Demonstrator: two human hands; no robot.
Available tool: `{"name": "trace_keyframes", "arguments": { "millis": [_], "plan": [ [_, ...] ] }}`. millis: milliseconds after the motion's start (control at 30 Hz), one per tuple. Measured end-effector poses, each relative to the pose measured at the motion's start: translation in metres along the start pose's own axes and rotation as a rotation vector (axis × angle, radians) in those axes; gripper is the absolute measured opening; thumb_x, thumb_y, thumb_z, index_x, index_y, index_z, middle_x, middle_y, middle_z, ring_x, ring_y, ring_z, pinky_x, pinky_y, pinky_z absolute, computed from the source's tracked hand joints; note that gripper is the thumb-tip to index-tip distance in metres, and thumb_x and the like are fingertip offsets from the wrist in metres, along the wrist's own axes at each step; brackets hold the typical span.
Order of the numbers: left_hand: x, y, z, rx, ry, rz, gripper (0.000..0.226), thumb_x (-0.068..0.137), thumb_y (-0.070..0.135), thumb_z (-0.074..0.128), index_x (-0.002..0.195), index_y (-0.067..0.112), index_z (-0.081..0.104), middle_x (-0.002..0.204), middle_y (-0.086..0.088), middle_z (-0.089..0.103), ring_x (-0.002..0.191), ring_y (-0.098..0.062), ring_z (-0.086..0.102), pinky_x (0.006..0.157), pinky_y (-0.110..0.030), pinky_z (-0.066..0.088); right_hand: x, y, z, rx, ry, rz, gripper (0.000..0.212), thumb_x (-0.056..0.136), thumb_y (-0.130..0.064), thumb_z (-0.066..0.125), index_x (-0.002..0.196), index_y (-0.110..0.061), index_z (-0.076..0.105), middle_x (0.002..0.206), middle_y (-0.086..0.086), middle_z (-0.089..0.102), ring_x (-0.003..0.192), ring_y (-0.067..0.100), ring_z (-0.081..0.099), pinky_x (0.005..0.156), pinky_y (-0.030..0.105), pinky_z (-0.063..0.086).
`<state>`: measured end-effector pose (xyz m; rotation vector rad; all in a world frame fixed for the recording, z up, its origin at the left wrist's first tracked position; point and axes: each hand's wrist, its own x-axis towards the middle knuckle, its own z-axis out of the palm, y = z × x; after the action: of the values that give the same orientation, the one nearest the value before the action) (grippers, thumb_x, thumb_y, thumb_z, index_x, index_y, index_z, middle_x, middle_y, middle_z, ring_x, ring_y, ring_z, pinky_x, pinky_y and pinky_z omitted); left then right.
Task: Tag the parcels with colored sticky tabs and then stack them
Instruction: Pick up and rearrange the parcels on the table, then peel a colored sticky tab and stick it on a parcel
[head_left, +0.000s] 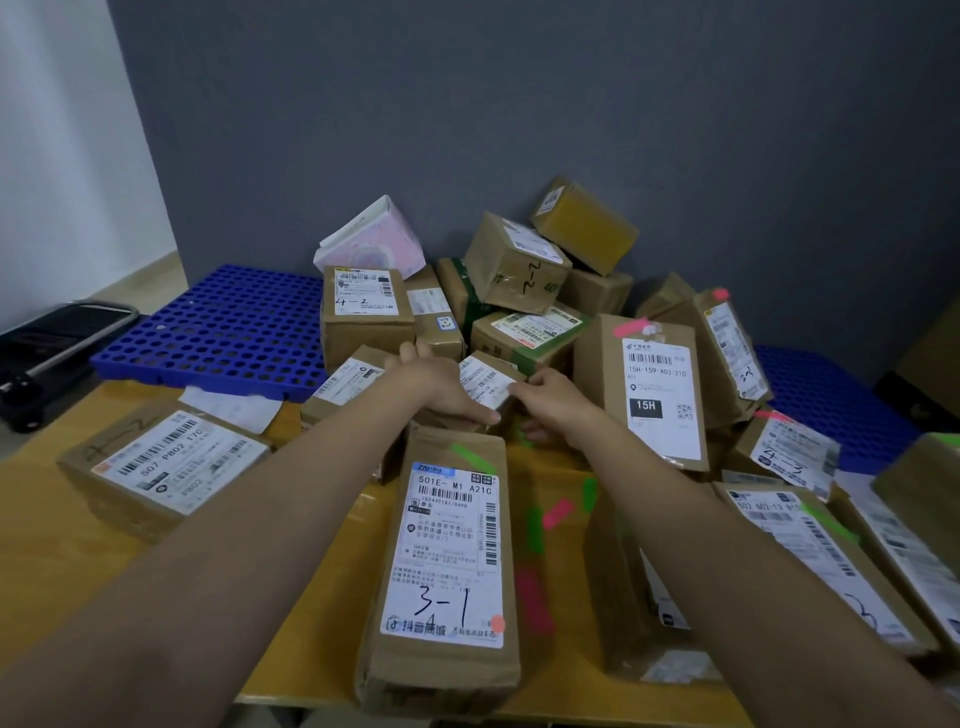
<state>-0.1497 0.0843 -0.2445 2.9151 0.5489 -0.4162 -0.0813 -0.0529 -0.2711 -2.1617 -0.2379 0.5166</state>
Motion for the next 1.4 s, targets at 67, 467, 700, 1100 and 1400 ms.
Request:
{"name": "trace_keyframes", "arguments": {
  "millis": [67, 467, 700, 1100, 1400],
  "plan": [
    [0.001, 0.002, 0.0, -0.003, 0.018, 0.017, 0.095, 0.071, 0.075, 0.057, 0.142, 0.016, 0.035, 0.15, -0.018, 0.022, 0.136, -0.035, 0.019, 0.107, -0.044, 0.023, -0.003, -0.002, -0.005, -0.005, -0.012, -0.008, 0.019, 0.099, -0.027, 0.048, 0.11, -0.014, 0.043, 0.092, 0.003, 0.055, 0.079, 0.019, 0.063, 0.063, 0.029, 0.056],
    [-0.008, 0.011, -0.028, -0.104, 0.135, 0.406, 0.09, 0.075, 0.048, 0.07, 0.147, 0.023, 0.023, 0.141, -0.005, 0.036, 0.132, -0.026, 0.028, 0.107, -0.042, 0.028, -0.036, -0.015, -0.077, -0.811, -0.024, -0.602, 0.097, 0.076, -0.035, 0.077, 0.152, -0.028, 0.018, 0.158, -0.003, 0.017, 0.144, 0.019, 0.012, 0.115, 0.037, 0.016],
    [-0.036, 0.004, -0.024, -0.102, 0.252, 0.417, 0.103, 0.08, 0.047, 0.066, 0.152, 0.021, -0.003, 0.16, 0.001, -0.002, 0.146, -0.022, -0.004, 0.116, -0.041, -0.002, -0.04, -0.01, -0.062, -0.805, 0.019, -0.458, 0.11, 0.068, -0.054, 0.079, 0.152, -0.023, 0.016, 0.153, 0.002, 0.03, 0.135, 0.022, 0.034, 0.105, 0.035, 0.034],
    [-0.089, -0.029, 0.022, -0.199, -0.224, 0.203, 0.126, 0.071, 0.064, 0.067, 0.147, 0.021, -0.023, 0.16, 0.0, -0.003, 0.146, -0.023, 0.013, 0.113, -0.036, 0.026, -0.044, -0.003, -0.034, -1.046, 0.103, -0.338, 0.096, 0.075, -0.072, 0.059, 0.148, -0.019, 0.024, 0.139, 0.013, 0.044, 0.123, 0.031, 0.045, 0.093, 0.038, 0.041],
    [-0.061, -0.021, 0.035, -0.418, 0.098, 0.252, 0.106, 0.078, 0.058, 0.065, 0.152, 0.018, 0.0, 0.159, -0.005, 0.013, 0.144, -0.024, 0.019, 0.113, -0.042, 0.028, -0.054, 0.003, -0.037, -1.049, 0.149, -0.195, 0.089, 0.084, -0.07, 0.047, 0.149, -0.017, 0.019, 0.147, 0.015, 0.032, 0.133, 0.034, 0.035, 0.104, 0.042, 0.033]
  ]
}}
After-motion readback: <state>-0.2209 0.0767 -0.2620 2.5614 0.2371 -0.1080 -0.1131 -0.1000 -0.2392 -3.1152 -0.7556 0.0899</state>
